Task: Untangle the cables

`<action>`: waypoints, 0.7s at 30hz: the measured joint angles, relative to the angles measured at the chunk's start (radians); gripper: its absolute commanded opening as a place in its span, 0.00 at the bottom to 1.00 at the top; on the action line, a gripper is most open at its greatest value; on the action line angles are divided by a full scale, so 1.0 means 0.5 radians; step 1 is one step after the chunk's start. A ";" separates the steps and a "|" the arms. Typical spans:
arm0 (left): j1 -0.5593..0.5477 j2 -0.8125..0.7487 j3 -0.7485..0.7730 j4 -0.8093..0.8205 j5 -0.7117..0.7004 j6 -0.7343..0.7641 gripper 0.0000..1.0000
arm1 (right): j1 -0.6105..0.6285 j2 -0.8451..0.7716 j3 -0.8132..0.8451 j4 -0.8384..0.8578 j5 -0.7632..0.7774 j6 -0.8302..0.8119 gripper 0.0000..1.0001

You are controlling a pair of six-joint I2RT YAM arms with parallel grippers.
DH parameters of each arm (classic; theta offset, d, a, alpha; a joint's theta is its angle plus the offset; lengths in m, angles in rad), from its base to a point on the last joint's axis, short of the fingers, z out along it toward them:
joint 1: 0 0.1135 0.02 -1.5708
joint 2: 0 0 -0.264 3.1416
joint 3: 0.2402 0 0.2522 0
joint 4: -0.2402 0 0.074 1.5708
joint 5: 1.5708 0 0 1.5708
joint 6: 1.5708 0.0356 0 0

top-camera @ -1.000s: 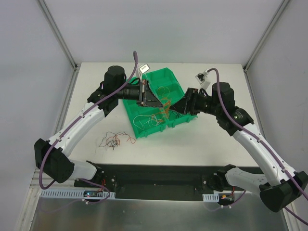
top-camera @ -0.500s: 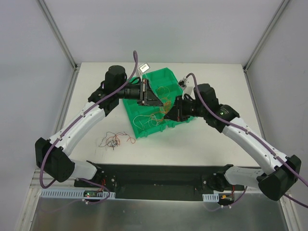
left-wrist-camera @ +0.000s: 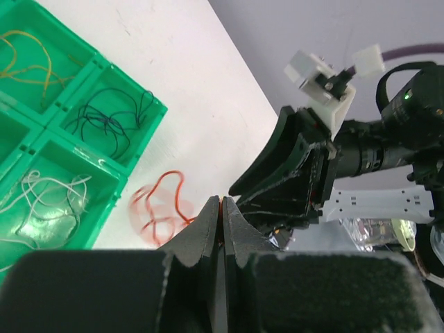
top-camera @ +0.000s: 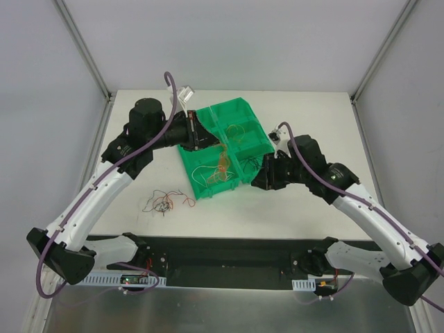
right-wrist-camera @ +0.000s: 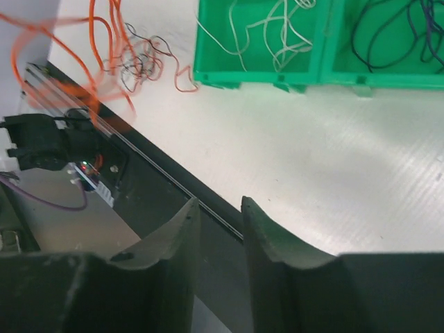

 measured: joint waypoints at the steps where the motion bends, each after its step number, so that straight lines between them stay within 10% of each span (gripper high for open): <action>1: 0.012 0.017 0.029 0.001 0.006 0.008 0.00 | -0.006 0.015 0.020 -0.063 0.014 -0.008 0.46; 8: 0.024 0.131 0.073 -0.002 0.149 -0.001 0.00 | -0.051 0.225 0.468 -0.211 0.094 -0.035 0.68; 21: 0.024 0.169 0.123 -0.036 0.390 -0.024 0.00 | -0.103 0.355 0.406 0.209 -0.085 0.147 0.68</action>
